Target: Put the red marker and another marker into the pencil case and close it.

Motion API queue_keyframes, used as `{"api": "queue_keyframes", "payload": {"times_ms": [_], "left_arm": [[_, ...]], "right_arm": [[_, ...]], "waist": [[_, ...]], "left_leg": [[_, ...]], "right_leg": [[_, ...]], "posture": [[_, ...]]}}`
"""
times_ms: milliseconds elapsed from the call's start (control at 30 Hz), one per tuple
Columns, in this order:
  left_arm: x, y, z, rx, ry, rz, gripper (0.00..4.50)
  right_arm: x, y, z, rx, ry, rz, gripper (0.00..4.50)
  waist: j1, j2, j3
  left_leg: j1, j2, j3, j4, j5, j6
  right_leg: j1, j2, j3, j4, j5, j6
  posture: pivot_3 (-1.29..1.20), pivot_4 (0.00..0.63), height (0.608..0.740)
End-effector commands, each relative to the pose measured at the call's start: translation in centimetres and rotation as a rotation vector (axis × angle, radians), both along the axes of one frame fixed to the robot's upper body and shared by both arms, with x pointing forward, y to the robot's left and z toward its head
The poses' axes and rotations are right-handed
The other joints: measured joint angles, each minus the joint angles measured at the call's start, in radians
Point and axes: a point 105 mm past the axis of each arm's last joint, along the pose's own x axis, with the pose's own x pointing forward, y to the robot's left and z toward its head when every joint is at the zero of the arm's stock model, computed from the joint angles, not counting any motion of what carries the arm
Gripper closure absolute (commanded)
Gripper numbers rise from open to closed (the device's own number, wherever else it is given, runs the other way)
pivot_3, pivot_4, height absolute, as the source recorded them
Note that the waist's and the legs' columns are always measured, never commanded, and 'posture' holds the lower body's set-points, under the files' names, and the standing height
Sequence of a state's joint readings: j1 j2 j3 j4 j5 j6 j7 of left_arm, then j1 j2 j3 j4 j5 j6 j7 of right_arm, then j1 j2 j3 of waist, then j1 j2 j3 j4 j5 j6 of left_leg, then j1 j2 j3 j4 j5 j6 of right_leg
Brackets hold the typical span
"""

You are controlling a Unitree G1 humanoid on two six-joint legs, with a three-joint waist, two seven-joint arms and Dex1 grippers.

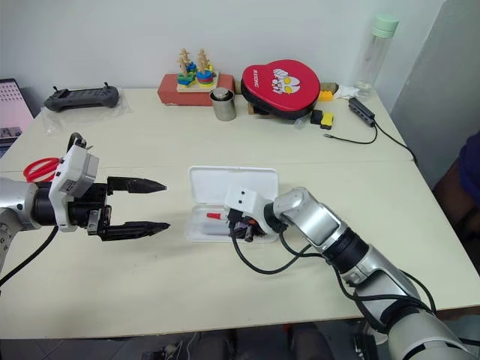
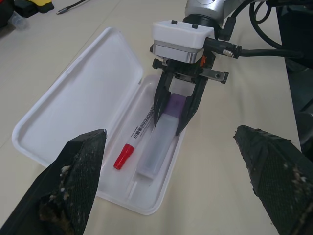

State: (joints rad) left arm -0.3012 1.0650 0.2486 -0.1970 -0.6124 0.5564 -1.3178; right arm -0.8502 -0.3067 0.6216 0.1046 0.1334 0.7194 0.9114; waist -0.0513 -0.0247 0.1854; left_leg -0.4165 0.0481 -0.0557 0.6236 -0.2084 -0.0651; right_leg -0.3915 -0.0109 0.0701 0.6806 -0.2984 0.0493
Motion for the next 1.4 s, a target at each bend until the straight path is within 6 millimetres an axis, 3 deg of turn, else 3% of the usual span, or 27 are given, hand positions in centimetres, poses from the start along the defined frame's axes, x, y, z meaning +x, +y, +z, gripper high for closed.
{"api": "queue_keyframes", "payload": {"times_ms": [33, 300, 433, 567, 767, 967, 1400], "left_arm": [[-0.2, -0.5, 0.9, 0.001, -0.05, -0.014, 0.0], [-0.2, -1.0, 0.6, -0.006, -0.049, -0.015, 0.0], [-0.2, -1.3, 0.5, -0.012, -0.047, -0.018, 0.0], [0.0, -1.5, 0.6, -0.017, -0.049, -0.021, 0.0], [0.1, -2.5, 0.4, -0.043, -0.038, -0.062, 0.0], [0.5, -3.6, 0.7, -0.069, -0.062, -0.085, 0.0], [0.3, -4.2, 0.8, -0.077, -0.057, -0.096, 0.0]], "right_arm": [[0.4, 0.5, 1.5, 0.031, -0.051, 0.024, 3.02], [0.7, 0.8, 3.5, 0.086, -0.087, 0.031, 1.02], [0.4, 0.6, 5.4, 0.162, -0.091, 0.036, 0.07], [0.1, -1.6, 6.6, 0.202, -0.103, 0.048, 0.07], [0.8, -4.9, 5.3, 0.112, -0.151, 0.026, 0.07], [0.7, -4.4, 3.8, 0.07, -0.17, 0.052, 0.07], [1.3, -3.5, 2.8, 0.054, -0.201, 0.06, 0.07]], "waist": [[0.0, 0.0, 0.0], [-0.001, 0.0, 0.0], [-0.001, 0.0, 0.0], [0.002, 0.0, 0.0], [0.008, 0.0, 0.0], [-0.005, 0.0, 0.0], [-0.005, 0.0, 0.0]], "left_leg": [[0.0, 0.0, 0.0, 0.0, 0.0, 0.0], [0.0, 0.0, 0.0, 0.0, 0.0, 0.0], [0.0, 0.0, 0.0, 0.0, 0.0, 0.0], [0.0, 0.0, 0.0, 0.0, 0.0, 0.0], [0.0, 0.0, 0.0, 0.001, 0.0, 0.0], [0.001, 0.0, 0.0, 0.001, 0.0, 0.0], [0.001, 0.0, -0.001, 0.001, 0.0, 0.0]], "right_leg": [[0.0, 0.0, 0.0, 0.0, 0.0, 0.0], [0.0, 0.0, 0.0, 0.0, 0.001, -0.001], [0.0, 0.0, 0.0, 0.0, 0.001, -0.002], [0.0, 0.0, 0.0, 0.0, 0.001, -0.002], [0.001, 0.0, 0.0, 0.0, 0.001, -0.002], [0.001, 0.0, 0.0, 0.0, 0.001, -0.002], [0.001, 0.001, 0.0, 0.0, 0.002, -0.002]], "posture": [[0.0, 0.15, 0.74], [0.0, 0.15, 0.74], [0.0, 0.15, 0.74], [0.0, 0.15, 0.74], [0.0, 0.15, 0.74], [0.0, 0.15, 0.74], [0.0, 0.15, 0.74]]}}
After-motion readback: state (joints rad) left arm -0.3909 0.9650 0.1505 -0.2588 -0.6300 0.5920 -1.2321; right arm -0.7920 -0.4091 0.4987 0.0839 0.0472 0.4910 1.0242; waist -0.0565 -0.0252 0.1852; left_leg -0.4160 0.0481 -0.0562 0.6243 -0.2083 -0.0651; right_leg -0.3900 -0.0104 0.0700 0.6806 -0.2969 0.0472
